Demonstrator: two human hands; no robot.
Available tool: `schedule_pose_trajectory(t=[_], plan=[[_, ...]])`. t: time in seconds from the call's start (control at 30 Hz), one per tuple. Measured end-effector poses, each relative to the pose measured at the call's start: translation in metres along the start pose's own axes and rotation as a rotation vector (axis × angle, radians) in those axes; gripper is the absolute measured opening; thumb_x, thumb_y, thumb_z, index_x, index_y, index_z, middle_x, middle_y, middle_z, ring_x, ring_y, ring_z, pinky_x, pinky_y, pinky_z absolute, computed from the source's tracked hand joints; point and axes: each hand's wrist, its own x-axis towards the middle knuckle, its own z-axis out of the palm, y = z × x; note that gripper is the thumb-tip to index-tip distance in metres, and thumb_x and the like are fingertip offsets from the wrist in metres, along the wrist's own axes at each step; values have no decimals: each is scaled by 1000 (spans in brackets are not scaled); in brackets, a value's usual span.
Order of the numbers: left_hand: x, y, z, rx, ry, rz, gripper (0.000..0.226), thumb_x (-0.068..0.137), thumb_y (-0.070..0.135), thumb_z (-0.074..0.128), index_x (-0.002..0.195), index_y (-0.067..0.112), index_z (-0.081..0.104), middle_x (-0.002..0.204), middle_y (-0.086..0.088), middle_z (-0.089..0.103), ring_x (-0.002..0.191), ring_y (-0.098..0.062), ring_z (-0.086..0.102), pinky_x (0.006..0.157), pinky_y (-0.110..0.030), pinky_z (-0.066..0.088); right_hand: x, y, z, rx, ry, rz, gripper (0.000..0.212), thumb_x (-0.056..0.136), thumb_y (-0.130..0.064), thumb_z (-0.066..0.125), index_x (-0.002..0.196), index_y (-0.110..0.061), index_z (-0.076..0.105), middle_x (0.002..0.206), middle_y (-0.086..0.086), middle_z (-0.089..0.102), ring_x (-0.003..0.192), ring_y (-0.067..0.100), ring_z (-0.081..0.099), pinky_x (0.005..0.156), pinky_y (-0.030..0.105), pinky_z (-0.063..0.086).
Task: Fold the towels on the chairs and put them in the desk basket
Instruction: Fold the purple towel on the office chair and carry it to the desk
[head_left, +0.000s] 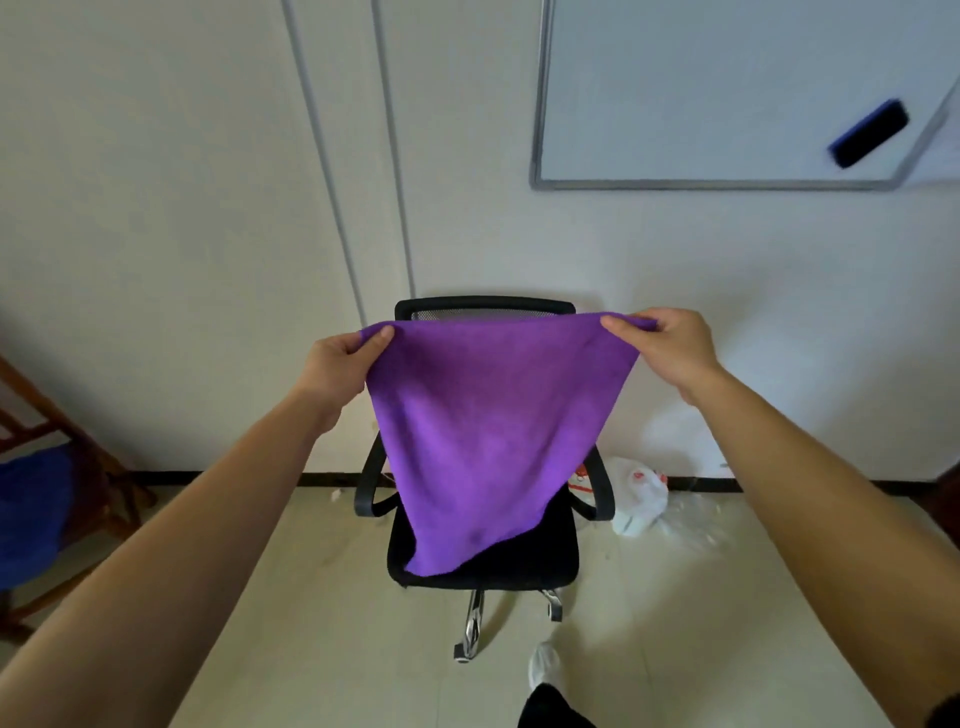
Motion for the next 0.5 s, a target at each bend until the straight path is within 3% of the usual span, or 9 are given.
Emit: schedule_pose_trajectory(t=[0.07,0.13,0.23,0.37,0.5], plan=[[0,5,-2,-62,2,18,27,93,36,65,88,10,71,69,2,58,55,-10,46,45,-21,40,-8,-11,-5,142,-41,20,21,79,-41,82,84,-21,77,77,-3,70,67,7,58,59,22,45],[1,15,-4,-160,-20,34,23,95,34,64,82,15,68,63,3,55,50,-9,46,39,-20,38,-11,-23,-10,302,-102,60,24,82,-39,80,92,-18,75,80,-4,69,65,5,55,53,22,37],[14,33,-11,-276,-48,54,27,95,37,63,75,19,64,60,3,43,47,-11,38,39,-21,35,-2,-41,-18,528,-117,86,26,82,-41,77,98,-20,72,89,-2,71,70,8,63,55,21,47],[42,48,-12,-241,-8,93,25,94,39,63,80,20,68,66,2,42,52,-12,41,42,-23,44,27,-51,-15,456,-66,5,18,90,-41,72,98,-24,73,96,-5,73,89,9,68,66,26,57],[74,46,1,-200,62,83,25,95,41,62,87,18,68,72,4,43,64,-12,49,57,-27,59,63,-45,2,384,-27,-5,18,91,-40,71,97,-23,73,95,-5,72,92,7,70,74,29,61]])
